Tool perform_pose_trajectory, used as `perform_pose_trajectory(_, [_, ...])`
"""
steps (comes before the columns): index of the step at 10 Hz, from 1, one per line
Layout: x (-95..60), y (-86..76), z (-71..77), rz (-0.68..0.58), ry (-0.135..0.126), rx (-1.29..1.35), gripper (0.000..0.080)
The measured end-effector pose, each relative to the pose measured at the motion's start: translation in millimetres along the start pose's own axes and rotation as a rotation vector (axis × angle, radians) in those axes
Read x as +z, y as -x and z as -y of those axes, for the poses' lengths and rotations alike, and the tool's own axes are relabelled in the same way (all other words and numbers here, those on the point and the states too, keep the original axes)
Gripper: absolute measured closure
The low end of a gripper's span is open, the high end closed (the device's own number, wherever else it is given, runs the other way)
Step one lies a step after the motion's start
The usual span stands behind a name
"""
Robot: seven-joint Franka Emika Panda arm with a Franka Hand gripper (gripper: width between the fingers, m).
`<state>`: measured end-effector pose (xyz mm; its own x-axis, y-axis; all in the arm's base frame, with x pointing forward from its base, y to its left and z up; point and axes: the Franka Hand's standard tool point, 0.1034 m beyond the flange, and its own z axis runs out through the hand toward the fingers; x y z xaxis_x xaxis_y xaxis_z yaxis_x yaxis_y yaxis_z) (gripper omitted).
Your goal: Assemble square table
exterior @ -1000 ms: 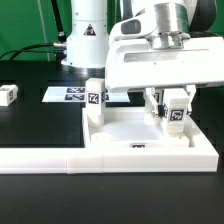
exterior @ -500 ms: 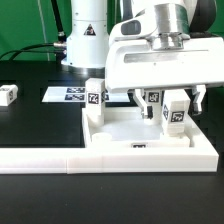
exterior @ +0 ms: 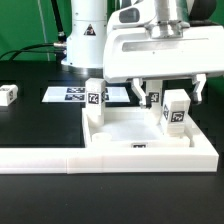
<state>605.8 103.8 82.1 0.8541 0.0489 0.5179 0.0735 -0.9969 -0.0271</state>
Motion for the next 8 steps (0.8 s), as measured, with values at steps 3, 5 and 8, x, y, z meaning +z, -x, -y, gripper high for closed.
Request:
perform_pose_trajectory(3, [-8.5,-11.2,-2.9,0.020,-0.004,0.008,0.0150])
perform_pose_trajectory(5, [-7.1,-19.1,-4.5,0.046,-0.009,0.014,0.0150])
perform_pose_trajectory(8, [-2.1,-10.1,-6.1,0.285,-0.042,0.027,0.0150])
